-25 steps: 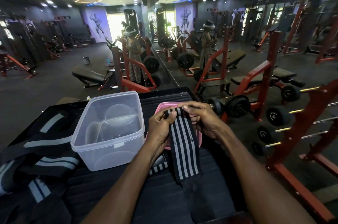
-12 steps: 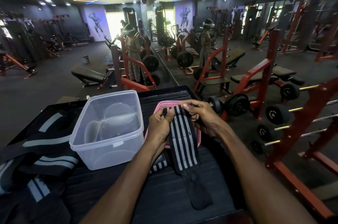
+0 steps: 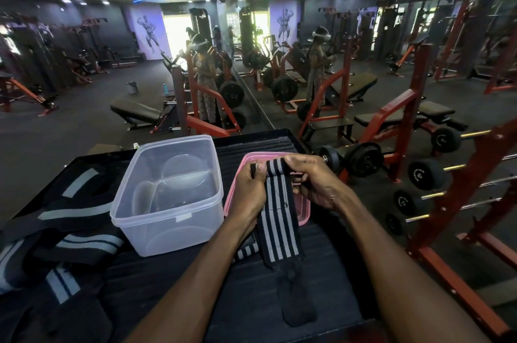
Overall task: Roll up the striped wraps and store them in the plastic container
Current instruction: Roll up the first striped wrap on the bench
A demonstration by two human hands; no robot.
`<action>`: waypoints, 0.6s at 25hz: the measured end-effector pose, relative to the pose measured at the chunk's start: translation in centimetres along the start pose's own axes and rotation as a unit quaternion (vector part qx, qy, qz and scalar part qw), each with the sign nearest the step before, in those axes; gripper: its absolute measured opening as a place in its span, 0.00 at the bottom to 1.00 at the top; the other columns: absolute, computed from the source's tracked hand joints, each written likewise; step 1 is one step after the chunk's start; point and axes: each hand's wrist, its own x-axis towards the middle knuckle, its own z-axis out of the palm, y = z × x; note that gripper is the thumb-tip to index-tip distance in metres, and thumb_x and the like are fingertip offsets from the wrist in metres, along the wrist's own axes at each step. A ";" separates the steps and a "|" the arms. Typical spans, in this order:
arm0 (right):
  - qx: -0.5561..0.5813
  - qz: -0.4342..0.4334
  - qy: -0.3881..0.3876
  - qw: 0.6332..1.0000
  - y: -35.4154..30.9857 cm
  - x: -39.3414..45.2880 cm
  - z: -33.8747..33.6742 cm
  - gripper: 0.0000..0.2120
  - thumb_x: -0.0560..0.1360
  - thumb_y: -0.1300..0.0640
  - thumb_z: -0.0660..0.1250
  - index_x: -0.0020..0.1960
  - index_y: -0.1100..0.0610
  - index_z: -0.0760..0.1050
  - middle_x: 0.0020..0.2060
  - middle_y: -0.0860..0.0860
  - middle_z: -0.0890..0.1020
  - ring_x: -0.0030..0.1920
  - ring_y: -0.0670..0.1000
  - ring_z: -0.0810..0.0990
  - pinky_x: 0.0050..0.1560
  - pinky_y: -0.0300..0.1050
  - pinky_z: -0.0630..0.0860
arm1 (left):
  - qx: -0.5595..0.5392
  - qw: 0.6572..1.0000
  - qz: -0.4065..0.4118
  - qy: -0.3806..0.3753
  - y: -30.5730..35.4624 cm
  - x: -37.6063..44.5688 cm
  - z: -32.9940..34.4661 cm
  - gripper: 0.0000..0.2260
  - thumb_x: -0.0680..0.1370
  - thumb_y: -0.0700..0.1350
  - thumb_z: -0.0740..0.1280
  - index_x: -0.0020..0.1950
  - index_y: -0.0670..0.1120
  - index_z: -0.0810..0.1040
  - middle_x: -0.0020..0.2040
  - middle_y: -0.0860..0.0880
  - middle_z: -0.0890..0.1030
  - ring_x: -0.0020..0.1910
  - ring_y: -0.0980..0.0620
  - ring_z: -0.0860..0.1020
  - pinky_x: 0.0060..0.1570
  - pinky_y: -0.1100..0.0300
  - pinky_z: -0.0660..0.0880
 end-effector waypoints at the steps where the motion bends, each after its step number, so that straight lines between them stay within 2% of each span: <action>1: 0.007 0.002 0.004 1.000 0.0 0.1 0.0 0.16 0.76 0.56 0.68 0.55 0.69 0.78 0.31 0.53 0.75 0.28 0.46 0.69 0.24 0.37 0.68 | 0.002 1.000 0.000 0.000 0.0 0.1 0.0 0.08 0.84 0.50 0.59 0.50 0.52 0.77 0.48 0.50 0.84 0.48 0.52 0.83 0.49 0.56 0.78; 4: 0.001 -0.006 0.010 1.000 0.1 0.2 -0.1 0.11 0.80 0.60 0.64 0.54 0.68 0.78 0.25 0.49 0.76 0.23 0.43 0.69 0.23 0.36 0.69 | -0.006 0.999 -0.025 -0.022 -0.1 0.2 -0.1 0.09 0.85 0.50 0.58 0.51 0.51 0.76 0.49 0.46 0.84 0.50 0.47 0.83 0.56 0.46 0.79; 7: -0.003 -0.011 0.012 1.000 0.3 0.1 -0.1 0.11 0.77 0.58 0.66 0.53 0.66 0.79 0.21 0.46 0.73 0.23 0.42 0.68 0.26 0.37 0.69 | -0.009 0.998 -0.036 -0.047 0.1 0.1 -0.1 0.10 0.85 0.49 0.56 0.49 0.52 0.76 0.48 0.46 0.84 0.50 0.46 0.83 0.57 0.46 0.79; 11: -0.004 -0.009 0.007 1.000 0.4 0.0 -0.2 0.14 0.73 0.56 0.67 0.55 0.64 0.79 0.23 0.47 0.75 0.24 0.41 0.69 0.32 0.39 0.69 | -0.019 0.996 -0.061 -0.058 0.2 0.1 -0.3 0.10 0.85 0.49 0.56 0.52 0.51 0.76 0.50 0.43 0.84 0.51 0.44 0.84 0.57 0.44 0.80; 15: 0.004 -0.010 -0.002 1.000 0.3 -0.2 -0.2 0.12 0.79 0.60 0.64 0.58 0.67 0.78 0.30 0.50 0.81 0.25 0.42 0.74 0.27 0.36 0.71 | -0.003 0.999 -0.045 -0.020 0.0 0.4 -0.7 0.09 0.84 0.46 0.59 0.51 0.54 0.78 0.51 0.44 0.84 0.52 0.44 0.83 0.58 0.43 0.79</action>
